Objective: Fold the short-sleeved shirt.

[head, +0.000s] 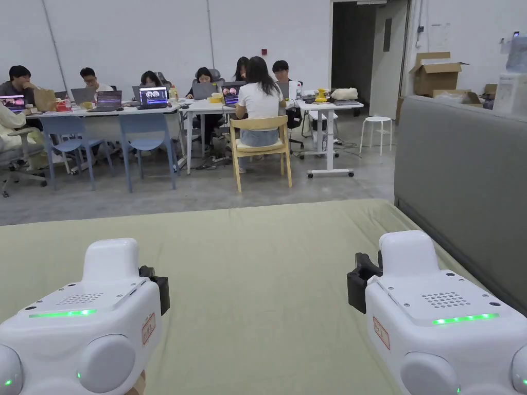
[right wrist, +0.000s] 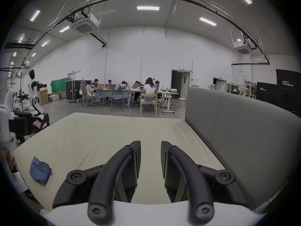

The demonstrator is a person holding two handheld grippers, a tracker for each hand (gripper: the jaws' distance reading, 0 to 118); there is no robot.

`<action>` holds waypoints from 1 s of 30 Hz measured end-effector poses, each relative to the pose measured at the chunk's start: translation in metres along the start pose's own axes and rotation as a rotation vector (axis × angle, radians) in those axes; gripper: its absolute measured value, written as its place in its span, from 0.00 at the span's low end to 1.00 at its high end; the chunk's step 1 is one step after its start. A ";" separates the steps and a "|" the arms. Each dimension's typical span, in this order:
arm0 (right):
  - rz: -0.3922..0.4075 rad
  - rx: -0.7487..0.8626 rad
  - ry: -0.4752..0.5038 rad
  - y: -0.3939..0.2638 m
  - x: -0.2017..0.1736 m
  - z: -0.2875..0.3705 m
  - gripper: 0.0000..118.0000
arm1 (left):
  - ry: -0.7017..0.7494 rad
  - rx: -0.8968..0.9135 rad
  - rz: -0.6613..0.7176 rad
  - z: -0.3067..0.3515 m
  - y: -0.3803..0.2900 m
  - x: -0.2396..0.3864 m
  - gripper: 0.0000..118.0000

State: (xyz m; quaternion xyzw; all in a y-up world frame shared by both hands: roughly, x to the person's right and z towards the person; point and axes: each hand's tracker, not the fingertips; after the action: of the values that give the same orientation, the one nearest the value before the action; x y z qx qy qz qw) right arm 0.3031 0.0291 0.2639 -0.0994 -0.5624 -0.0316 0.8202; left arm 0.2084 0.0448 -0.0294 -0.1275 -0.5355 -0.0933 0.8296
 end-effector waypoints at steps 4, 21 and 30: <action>-0.001 -0.001 0.013 0.002 -0.002 -0.001 0.27 | 0.002 0.007 0.007 0.002 0.001 -0.002 0.00; 0.005 -0.002 0.045 0.009 -0.013 -0.003 0.29 | 0.009 -0.003 0.020 0.005 0.001 -0.008 0.00; -0.064 -0.055 0.049 0.019 -0.011 -0.006 1.00 | 0.058 0.030 0.045 0.008 0.002 -0.012 1.00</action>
State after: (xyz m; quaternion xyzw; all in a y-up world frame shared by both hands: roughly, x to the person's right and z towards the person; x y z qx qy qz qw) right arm 0.3071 0.0457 0.2489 -0.1029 -0.5441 -0.0757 0.8292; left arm 0.1968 0.0494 -0.0376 -0.1241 -0.5096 -0.0703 0.8485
